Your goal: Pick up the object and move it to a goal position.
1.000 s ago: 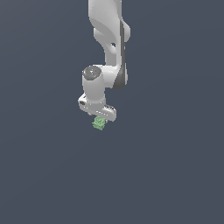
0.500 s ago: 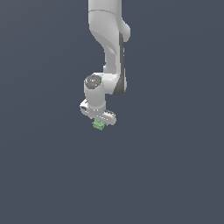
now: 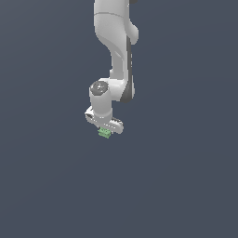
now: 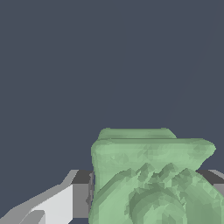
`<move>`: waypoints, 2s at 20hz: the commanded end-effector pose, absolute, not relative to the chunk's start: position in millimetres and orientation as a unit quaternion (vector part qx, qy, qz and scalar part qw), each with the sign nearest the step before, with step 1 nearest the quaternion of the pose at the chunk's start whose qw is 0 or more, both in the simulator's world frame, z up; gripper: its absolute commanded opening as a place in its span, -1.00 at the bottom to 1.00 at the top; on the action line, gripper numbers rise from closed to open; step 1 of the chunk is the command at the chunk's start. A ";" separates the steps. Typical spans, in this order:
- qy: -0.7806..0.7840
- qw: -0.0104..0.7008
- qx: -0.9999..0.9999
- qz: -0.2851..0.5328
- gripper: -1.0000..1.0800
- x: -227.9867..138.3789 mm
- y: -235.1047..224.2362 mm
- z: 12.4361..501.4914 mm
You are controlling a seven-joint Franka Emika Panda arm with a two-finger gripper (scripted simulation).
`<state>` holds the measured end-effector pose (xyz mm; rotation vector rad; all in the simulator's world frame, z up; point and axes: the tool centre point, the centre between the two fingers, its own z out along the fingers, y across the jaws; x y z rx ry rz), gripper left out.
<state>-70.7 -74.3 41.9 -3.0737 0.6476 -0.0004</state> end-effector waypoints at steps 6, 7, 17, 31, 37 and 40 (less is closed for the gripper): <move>0.206 0.000 -0.979 0.000 -1.00 -71.1 -73.6 42.6; 0.206 0.000 -0.979 0.000 -1.00 -71.6 -72.7 43.4; 0.206 0.000 -0.979 0.000 -1.00 -89.5 -43.8 71.5; 0.206 -0.001 -0.978 0.000 -1.00 -131.2 28.0 142.7; 0.206 -0.001 -0.978 0.000 -1.00 -138.0 41.9 156.7; 0.206 0.000 -0.978 0.000 -1.00 -138.4 44.0 158.7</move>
